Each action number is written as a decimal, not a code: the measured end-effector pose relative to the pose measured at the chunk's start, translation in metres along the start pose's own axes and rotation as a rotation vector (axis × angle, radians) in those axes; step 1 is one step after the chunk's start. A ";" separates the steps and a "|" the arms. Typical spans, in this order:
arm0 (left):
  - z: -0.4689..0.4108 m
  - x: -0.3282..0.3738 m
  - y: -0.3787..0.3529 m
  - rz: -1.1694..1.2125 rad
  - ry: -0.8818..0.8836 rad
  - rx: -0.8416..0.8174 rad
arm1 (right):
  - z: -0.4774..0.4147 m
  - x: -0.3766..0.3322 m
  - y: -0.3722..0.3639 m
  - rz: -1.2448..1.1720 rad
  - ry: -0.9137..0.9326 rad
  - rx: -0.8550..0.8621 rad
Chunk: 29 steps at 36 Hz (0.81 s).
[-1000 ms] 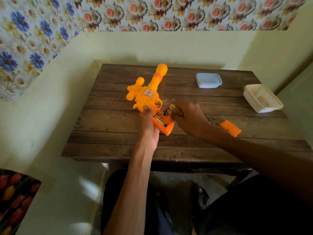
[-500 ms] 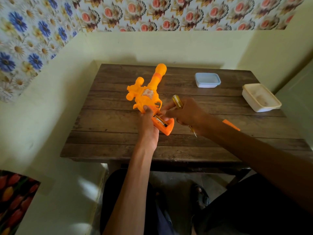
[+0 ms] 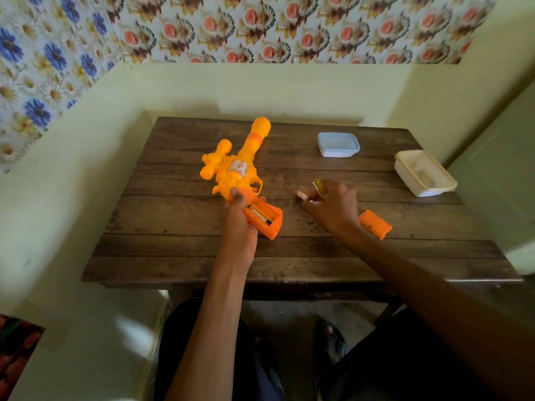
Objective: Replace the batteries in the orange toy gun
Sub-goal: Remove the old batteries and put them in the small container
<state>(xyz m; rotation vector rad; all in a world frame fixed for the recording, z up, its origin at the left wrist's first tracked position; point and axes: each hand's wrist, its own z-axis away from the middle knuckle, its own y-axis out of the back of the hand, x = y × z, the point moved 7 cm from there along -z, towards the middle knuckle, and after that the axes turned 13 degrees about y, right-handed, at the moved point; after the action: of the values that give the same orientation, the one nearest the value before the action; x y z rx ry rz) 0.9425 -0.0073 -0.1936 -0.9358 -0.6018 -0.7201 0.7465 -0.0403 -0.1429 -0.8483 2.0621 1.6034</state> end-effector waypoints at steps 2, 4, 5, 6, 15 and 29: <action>0.000 0.000 -0.001 0.005 -0.004 -0.007 | -0.001 -0.001 -0.005 0.033 0.037 -0.002; 0.001 0.000 -0.001 0.015 0.005 -0.015 | -0.002 -0.003 -0.011 0.068 0.062 -0.025; 0.002 0.000 -0.001 0.020 0.010 -0.020 | -0.003 -0.004 -0.015 0.084 0.067 -0.039; 0.002 0.000 0.000 0.024 0.012 -0.025 | -0.005 -0.005 -0.017 0.095 0.067 -0.050; 0.000 0.002 0.001 0.073 0.017 -0.012 | -0.013 0.000 0.000 -0.137 -0.151 -0.006; 0.000 -0.001 0.002 0.107 0.045 -0.038 | -0.015 -0.056 0.026 -0.650 -0.036 -0.151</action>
<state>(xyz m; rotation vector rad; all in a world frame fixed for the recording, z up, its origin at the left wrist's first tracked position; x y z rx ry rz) 0.9434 -0.0061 -0.1946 -0.9774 -0.4958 -0.6573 0.7711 -0.0385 -0.0841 -1.3556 1.4262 1.3885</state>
